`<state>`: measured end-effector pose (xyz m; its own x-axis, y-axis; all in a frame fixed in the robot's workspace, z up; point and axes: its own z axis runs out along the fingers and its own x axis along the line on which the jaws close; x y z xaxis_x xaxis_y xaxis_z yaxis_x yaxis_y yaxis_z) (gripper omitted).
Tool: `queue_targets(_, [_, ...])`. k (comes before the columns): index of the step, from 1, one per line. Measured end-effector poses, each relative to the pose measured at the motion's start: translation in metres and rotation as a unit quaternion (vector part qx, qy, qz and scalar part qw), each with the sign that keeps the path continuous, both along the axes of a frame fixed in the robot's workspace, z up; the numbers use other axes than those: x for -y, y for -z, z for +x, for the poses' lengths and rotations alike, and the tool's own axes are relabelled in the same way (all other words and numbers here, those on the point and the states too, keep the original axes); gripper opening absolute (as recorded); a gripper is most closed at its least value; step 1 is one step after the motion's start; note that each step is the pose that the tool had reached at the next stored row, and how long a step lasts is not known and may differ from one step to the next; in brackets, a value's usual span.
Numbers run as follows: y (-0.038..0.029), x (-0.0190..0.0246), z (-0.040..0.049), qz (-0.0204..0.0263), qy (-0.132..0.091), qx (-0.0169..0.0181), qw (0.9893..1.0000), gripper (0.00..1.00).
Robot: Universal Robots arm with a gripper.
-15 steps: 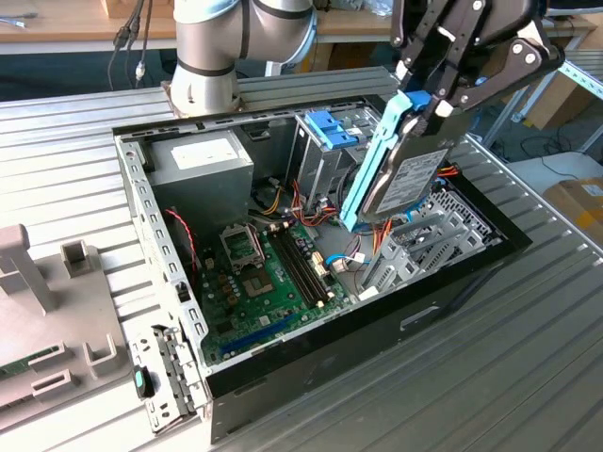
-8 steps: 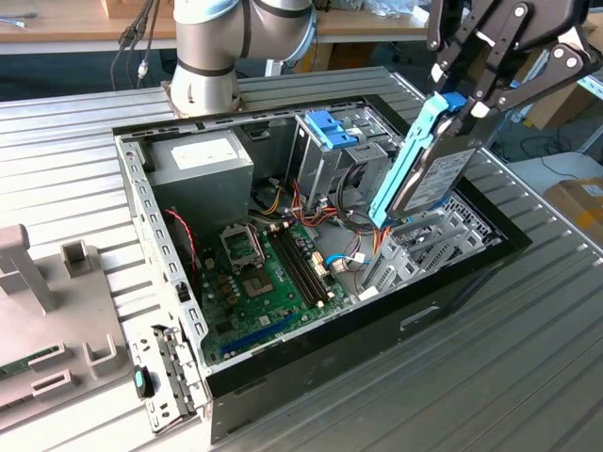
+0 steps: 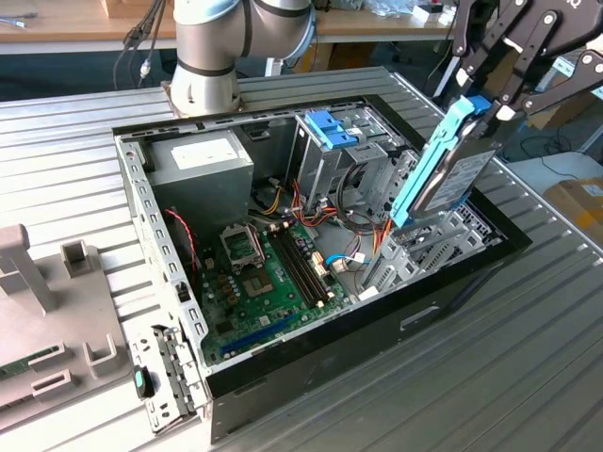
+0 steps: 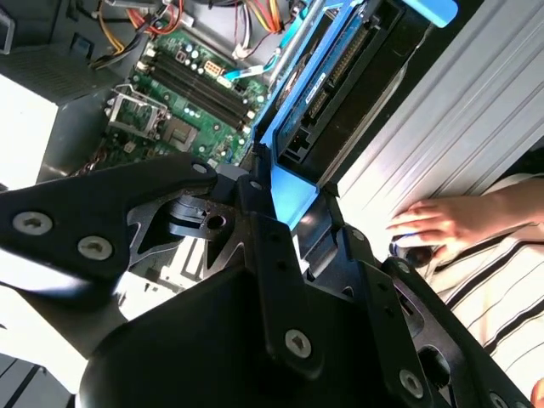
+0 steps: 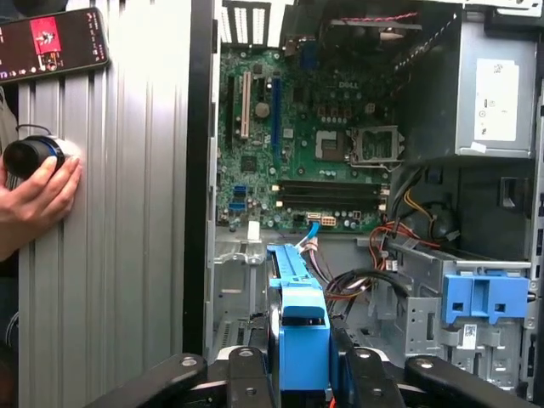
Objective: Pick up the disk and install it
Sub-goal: 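Pick up the disk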
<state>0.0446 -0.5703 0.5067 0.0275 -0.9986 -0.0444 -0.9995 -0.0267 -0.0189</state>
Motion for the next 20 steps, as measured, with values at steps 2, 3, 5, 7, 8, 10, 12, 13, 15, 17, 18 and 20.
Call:
queue_targets(2, [0.0013,0.0016,0.0092,0.0,0.0,0.0,1.0,0.36])
queue_targets(3, [0.0021,0.0017,0.016,-0.0001,0.0,0.0,1.0,0.36])
queue_targets(5, [0.0023,0.0017,0.0207,-0.0001,0.0,0.0,1.0,0.36])
queue_targets(7, [0.0023,0.0017,0.0209,-0.0001,0.0,0.0,1.0,0.36])
queue_targets(8, [0.0041,0.0018,0.021,-0.0001,0.0,0.0,1.0,0.36])
queue_targets(10, [0.0101,0.0026,0.021,-0.0002,0.0,0.0,1.0,0.36])
queue_targets(12, [0.0168,0.0028,0.021,0.0,0.0,0.0,1.0,0.36])
queue_targets(13, [0.0172,0.0028,0.021,0.0,0.0,0.0,1.0,0.36])
queue_targets(15, [0.0173,0.0028,0.021,-0.0001,0.0,0.0,1.0,0.36])
queue_targets(17, [0.0196,0.0029,0.0211,0.0,0.0,0.0049,1.0,0.36])
queue_targets(18, [0.02,0.003,0.021,-0.0002,0.0,0.0049,1.0,0.36])
queue_targets(20, [0.0226,0.0033,0.0202,-0.0003,0.0,0.005,1.0,0.36])
